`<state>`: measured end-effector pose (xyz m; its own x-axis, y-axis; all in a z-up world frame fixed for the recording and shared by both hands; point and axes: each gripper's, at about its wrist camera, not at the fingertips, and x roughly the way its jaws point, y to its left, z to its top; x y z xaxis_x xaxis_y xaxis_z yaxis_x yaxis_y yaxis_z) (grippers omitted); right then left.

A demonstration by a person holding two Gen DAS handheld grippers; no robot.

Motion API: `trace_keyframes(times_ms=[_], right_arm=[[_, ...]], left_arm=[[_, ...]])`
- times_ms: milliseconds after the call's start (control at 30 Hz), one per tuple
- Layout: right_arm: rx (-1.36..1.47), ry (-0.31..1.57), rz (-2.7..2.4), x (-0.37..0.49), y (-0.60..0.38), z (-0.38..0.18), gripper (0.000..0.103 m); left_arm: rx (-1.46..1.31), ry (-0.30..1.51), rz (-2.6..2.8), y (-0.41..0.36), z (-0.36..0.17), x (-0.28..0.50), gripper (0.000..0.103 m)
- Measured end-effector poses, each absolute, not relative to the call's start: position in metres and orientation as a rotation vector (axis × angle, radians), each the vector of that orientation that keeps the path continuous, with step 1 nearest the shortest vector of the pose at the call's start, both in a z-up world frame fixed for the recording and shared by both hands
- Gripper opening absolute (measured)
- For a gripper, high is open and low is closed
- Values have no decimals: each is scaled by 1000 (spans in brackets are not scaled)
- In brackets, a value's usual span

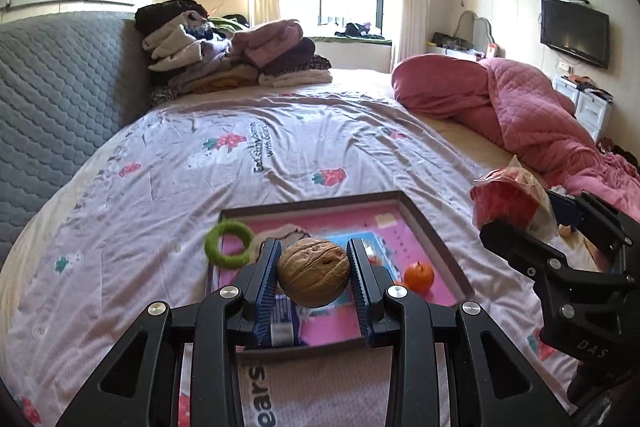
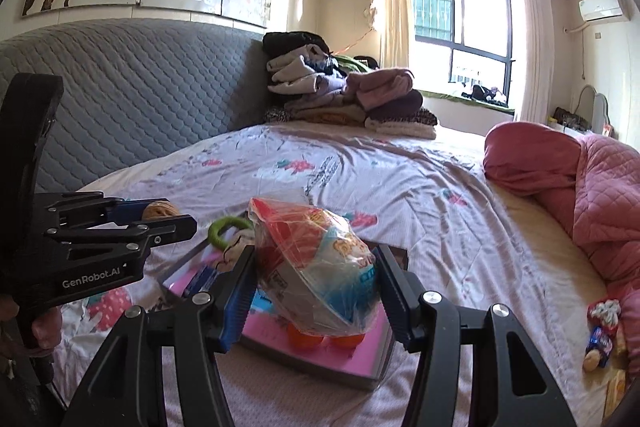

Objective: Organize objects
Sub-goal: 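Carry the walnut over the tray with the left tool while the right tool carries the candy bag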

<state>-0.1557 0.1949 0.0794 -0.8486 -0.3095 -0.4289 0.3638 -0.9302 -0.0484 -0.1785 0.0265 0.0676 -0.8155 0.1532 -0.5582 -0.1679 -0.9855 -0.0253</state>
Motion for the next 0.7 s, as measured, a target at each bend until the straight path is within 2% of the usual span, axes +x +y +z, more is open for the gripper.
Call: trace_keyframes(times_ms=[467,700], right_arm=[[570,197,-2761,-186,201,87,57],[645,211,-2756,-201,203,66,57]], left_arm=[[-897,43,2835,40,59,-220,34],[-933,69,2826,46,41,-234,34]])
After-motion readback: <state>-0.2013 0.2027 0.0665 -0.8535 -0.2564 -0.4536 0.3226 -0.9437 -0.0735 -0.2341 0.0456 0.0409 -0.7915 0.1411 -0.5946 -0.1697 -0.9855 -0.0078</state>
